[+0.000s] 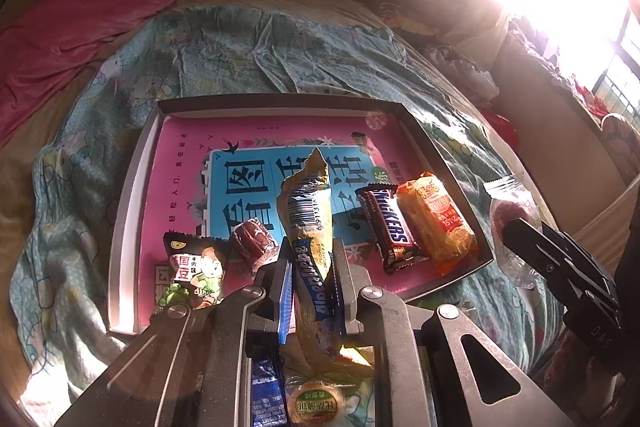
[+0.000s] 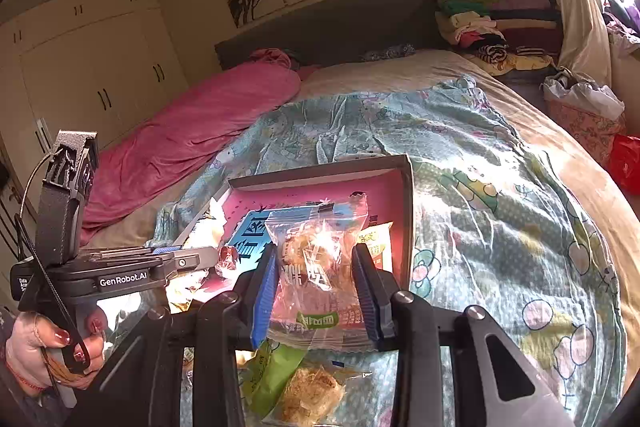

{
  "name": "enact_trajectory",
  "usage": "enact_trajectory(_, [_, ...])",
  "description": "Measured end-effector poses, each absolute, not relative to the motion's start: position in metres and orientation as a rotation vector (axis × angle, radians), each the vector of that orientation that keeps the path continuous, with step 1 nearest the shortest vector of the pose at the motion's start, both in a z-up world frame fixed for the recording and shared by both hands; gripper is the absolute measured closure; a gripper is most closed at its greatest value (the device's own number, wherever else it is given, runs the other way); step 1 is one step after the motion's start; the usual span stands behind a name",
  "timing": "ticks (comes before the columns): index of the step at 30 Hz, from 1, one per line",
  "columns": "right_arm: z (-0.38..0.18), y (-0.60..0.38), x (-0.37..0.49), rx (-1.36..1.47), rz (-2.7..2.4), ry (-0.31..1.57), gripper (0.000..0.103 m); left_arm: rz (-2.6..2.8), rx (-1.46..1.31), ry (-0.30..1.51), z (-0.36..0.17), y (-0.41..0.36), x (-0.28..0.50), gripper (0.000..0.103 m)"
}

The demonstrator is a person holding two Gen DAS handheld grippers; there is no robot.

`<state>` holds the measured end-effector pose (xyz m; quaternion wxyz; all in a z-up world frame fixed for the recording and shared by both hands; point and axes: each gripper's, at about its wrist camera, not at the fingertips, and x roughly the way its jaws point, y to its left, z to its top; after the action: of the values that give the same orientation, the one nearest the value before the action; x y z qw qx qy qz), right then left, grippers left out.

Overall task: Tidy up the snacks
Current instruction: 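Carry the wafer bag into the box with the left tool while the right carries the pastry bag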

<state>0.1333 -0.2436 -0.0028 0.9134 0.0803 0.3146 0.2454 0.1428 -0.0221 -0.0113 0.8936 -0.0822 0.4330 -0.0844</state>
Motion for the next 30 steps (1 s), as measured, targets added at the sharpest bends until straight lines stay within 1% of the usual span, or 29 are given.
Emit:
enact_trajectory(13, [-0.008, -0.231, 0.147, 0.135, 0.513, 0.653, 0.066, -0.202, -0.113, 0.928, -0.027, -0.040, 0.153, 0.086])
enact_trajectory(30, [-0.022, -0.219, 0.164, 0.153, 0.536, 0.693, 0.066, -0.224, -0.097, 0.963, -0.039, -0.043, 0.156, 0.086])
